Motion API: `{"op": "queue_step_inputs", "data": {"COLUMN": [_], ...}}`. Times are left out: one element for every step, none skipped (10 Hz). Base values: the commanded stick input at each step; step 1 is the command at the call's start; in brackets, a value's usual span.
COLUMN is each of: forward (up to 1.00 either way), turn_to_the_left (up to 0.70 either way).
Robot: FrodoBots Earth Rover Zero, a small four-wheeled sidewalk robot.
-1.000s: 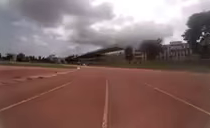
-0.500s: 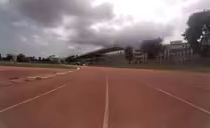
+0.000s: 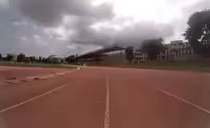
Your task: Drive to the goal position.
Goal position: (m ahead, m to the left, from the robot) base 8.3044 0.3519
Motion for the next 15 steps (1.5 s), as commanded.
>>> {"op": "queue_step_inputs", "data": {"forward": [0.45, 0.45, 0.45, 0.45, 0.45, 0.45, 0.45, 0.45, 0.45, 0.45, 0.45, 0.45, 0.45, 0.45, 0.45], "turn_to_the_left": [0.00, 0.00, 0.00, 0.00, 0.00, 0.00, 0.00, 0.00, 0.00, 0.00, 0.00, 0.00, 0.00, 0.00, 0.00]}}
